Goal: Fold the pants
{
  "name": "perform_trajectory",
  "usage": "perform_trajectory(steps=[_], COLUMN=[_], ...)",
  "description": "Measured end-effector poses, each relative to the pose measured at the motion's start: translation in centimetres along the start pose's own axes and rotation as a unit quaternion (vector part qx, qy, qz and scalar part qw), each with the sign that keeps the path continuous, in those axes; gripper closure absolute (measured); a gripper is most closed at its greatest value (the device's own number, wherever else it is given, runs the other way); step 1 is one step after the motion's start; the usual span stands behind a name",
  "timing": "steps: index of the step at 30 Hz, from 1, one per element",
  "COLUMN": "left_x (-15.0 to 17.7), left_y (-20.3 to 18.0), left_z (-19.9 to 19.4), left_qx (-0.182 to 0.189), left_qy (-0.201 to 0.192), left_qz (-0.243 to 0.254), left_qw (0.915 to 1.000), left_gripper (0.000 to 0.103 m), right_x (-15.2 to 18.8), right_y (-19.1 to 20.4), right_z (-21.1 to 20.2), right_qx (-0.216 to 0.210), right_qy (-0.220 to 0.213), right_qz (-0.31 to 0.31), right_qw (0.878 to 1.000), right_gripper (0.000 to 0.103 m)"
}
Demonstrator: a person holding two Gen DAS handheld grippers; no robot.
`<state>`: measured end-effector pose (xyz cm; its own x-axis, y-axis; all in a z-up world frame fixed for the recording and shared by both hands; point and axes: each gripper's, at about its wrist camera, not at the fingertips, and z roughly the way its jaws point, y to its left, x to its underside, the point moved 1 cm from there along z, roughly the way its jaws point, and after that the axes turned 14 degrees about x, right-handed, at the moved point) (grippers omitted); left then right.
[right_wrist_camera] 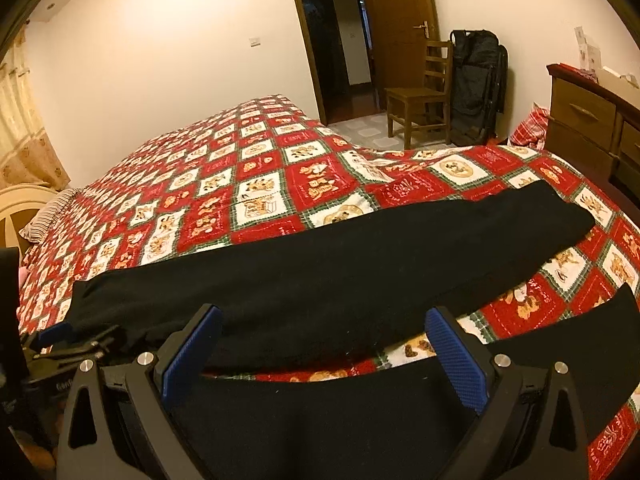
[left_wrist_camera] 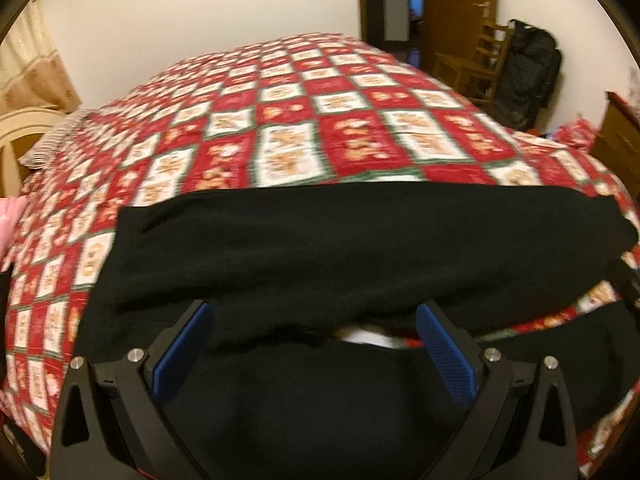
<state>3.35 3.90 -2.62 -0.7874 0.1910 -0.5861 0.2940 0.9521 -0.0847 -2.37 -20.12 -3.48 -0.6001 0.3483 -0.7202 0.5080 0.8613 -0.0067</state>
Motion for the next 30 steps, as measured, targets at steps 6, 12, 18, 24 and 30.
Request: perform_trajectory(steps=[6,12,18,24,30], left_x=[-0.7,-1.7,-2.4,-3.2,-3.8], left_y=[0.7,1.4,3.4,6.0,8.7], left_z=[0.6,1.3,2.3,3.4,4.2], left_qx=[-0.035,-0.048,-0.040,-0.045,-0.052], left_qy=[-0.007,-0.007,0.003,0.012,0.015], left_qz=[0.014,0.021,-0.007,-0.036,-0.065], left_qw=[0.9993,0.9986,0.9992,0.9983,0.9964], left_gripper=[0.000,0.000,0.000,0.000,0.000], right_x=[-0.6,-2.3,-4.4,-5.1,-5.3], right_y=[0.7,3.6,8.8,13.6,16.8], right_z=[1.2,3.0,6.6,10.4,13.2], right_qx=[0.012,-0.007,-0.041,-0.072,-0.092], right_qy=[0.009,-0.004,0.001,0.030,0.047], right_qz=[-0.018,-0.076,-0.168,-0.235,-0.271], right_qw=[1.000,0.997,0.985,0.969,0.957], right_gripper=[0.001,0.001,0.002,0.007,0.012])
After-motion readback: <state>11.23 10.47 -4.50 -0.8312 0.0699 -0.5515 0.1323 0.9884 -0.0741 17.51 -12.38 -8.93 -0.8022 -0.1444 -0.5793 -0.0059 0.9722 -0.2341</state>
